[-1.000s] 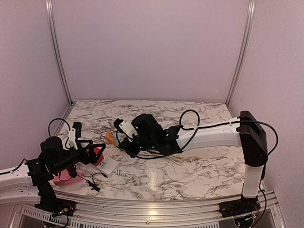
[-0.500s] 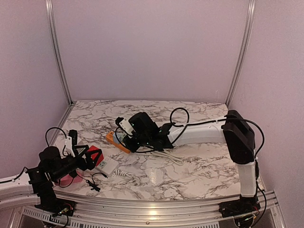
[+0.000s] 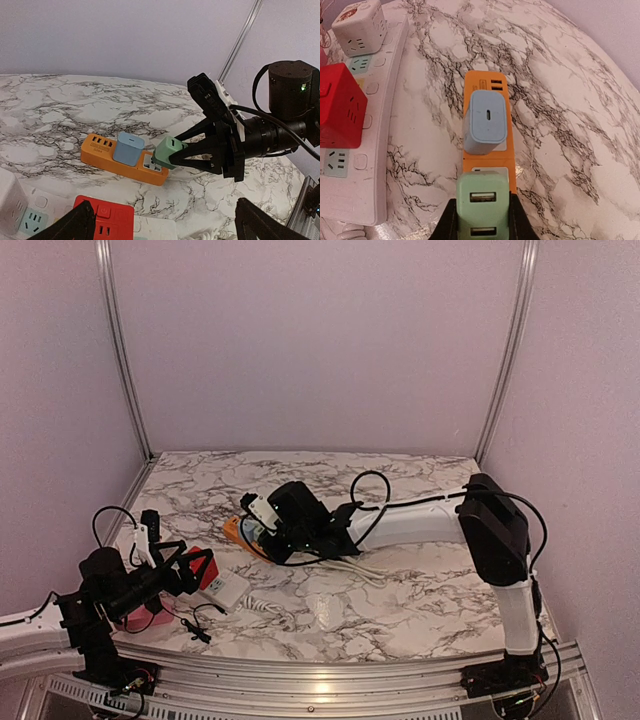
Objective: Insert the plug
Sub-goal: Insert the plug into the socket slot.
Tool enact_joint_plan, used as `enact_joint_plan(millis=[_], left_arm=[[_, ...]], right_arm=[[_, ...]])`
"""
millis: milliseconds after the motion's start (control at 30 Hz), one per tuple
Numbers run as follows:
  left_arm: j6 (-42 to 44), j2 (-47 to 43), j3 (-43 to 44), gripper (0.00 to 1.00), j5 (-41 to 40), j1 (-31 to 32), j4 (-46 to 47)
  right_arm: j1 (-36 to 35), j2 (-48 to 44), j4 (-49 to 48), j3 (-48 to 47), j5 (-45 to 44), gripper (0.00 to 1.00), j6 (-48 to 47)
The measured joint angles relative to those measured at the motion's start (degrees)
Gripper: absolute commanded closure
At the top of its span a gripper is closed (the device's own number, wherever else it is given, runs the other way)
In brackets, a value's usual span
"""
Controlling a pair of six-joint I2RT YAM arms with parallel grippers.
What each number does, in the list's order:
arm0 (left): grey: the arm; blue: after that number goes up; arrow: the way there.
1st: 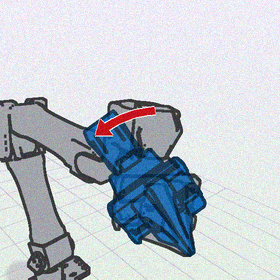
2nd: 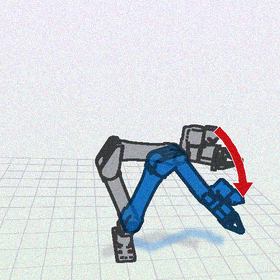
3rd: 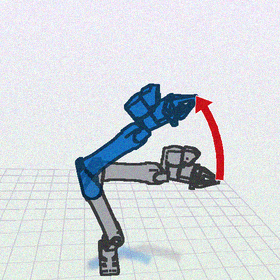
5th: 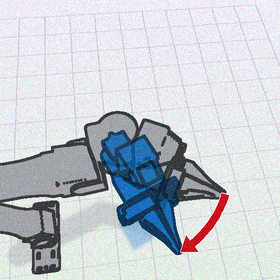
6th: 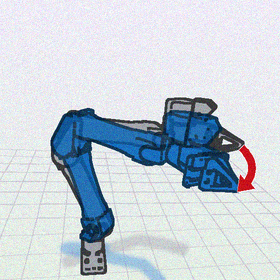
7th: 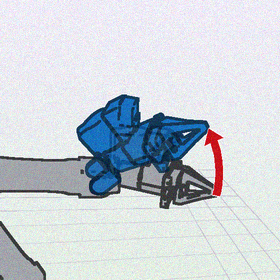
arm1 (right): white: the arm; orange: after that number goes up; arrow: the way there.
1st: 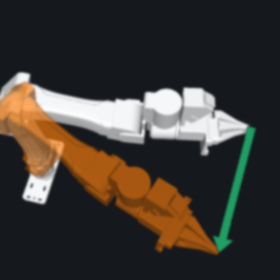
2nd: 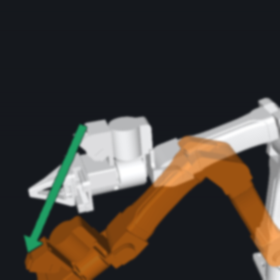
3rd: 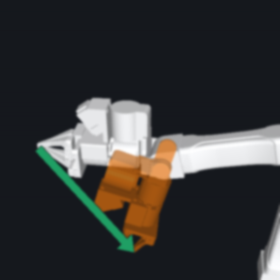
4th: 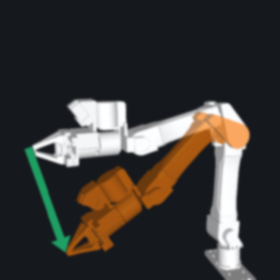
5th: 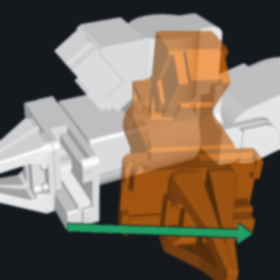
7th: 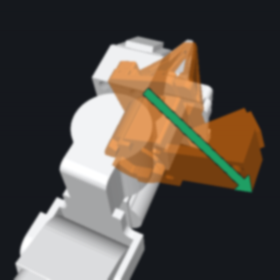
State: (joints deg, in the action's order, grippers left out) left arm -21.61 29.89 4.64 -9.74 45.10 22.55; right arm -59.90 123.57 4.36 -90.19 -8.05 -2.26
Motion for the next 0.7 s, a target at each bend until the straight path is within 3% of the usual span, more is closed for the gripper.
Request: enact_joint_plan(millis=[700], left_arm=[[0.0, 1.1, 0.0, 0.01, 0.0, -0.3, 0.4]], right_arm=[[0.3, 3.8, 0.3, -3.0, 0.7, 1.00, -2.6]])
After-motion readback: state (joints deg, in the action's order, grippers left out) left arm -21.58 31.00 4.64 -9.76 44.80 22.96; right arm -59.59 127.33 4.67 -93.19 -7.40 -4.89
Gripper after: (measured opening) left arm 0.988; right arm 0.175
